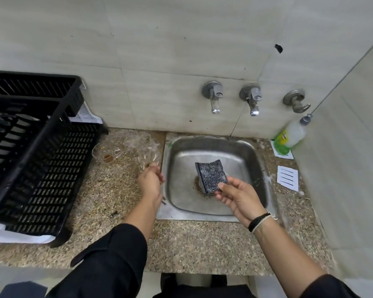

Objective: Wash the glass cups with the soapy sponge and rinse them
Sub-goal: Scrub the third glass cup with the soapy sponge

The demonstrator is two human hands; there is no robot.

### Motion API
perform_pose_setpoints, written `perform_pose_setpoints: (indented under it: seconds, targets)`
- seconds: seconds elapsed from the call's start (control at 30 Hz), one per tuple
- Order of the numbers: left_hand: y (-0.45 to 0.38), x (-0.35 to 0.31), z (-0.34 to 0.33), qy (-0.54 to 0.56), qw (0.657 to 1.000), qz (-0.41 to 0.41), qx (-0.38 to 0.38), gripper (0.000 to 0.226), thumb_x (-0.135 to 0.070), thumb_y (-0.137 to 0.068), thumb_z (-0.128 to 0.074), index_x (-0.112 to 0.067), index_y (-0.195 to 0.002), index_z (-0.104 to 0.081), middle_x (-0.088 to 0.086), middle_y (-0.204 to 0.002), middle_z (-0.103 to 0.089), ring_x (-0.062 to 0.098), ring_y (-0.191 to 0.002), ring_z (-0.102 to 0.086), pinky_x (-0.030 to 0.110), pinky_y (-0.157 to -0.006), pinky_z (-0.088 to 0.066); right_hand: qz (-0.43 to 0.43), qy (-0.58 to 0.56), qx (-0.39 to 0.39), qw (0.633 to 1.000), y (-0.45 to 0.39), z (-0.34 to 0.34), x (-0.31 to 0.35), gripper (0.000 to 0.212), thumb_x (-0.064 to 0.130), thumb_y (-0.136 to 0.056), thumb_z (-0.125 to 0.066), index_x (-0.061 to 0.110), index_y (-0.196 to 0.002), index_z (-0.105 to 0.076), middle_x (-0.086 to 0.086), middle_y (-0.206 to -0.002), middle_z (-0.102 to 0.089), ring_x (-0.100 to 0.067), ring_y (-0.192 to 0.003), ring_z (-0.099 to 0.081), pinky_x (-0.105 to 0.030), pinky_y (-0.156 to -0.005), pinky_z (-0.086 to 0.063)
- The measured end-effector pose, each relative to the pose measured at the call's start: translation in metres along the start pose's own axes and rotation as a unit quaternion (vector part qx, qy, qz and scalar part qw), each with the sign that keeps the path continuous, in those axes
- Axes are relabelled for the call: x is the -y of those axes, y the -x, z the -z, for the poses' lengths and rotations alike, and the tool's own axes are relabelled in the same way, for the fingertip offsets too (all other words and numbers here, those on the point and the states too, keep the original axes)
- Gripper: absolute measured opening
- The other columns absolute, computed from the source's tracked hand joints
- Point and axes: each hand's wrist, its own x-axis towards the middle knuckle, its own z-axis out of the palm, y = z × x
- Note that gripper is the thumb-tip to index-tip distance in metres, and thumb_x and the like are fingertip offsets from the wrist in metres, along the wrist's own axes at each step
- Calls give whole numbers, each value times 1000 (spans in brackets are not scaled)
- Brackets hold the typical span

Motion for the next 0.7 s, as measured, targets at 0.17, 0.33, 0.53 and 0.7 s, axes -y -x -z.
perform_pose_setpoints:
  seconds: [0.17, 0.33, 0.53, 0.7]
  targets:
    - [38, -10, -17, -215, 965, -133, 72, 27, -21, -104, -53, -9, -81, -59, -1, -68, -54, 14, -60, -47, 29, -61, -44, 8, -26, 0, 1000, 9, 26, 5, 20, -5, -89, -64, 0, -109, -66, -15, -95, -73, -17, -73, -67, -24, -68, -59]
    - [56, -18, -51, -453, 807, -363, 112, 40, -20, -96, -61, -20, -58, -48, -3, -61, -52, 7, -66, -49, 31, -71, -41, 34, -23, -25, 999, 16, 51, 12, 16, -7, -90, -63, 5, -100, -64, -5, -80, -72, -16, -67, -63, -23, -64, -58]
    - [64, -10, -82, -653, 596, -458, 92, 32, -43, -98, -53, -18, -85, -67, -1, -97, -44, 17, -64, -47, 32, -60, -46, 30, -44, -51, 997, 24, 75, 23, 11, -2, -96, -57, 5, -104, -59, -19, -103, -74, -31, -87, -72, -42, -72, -62]
    - [78, -9, -96, -697, 495, -513, 75, 31, -41, -98, -55, -15, -86, -69, 5, -99, -52, 18, -61, -47, 31, -50, -43, 33, -61, -50, 996, 22, 83, 33, 15, -5, -97, -53, 7, -106, -55, -19, -112, -70, -36, -100, -71, -61, -87, -56]
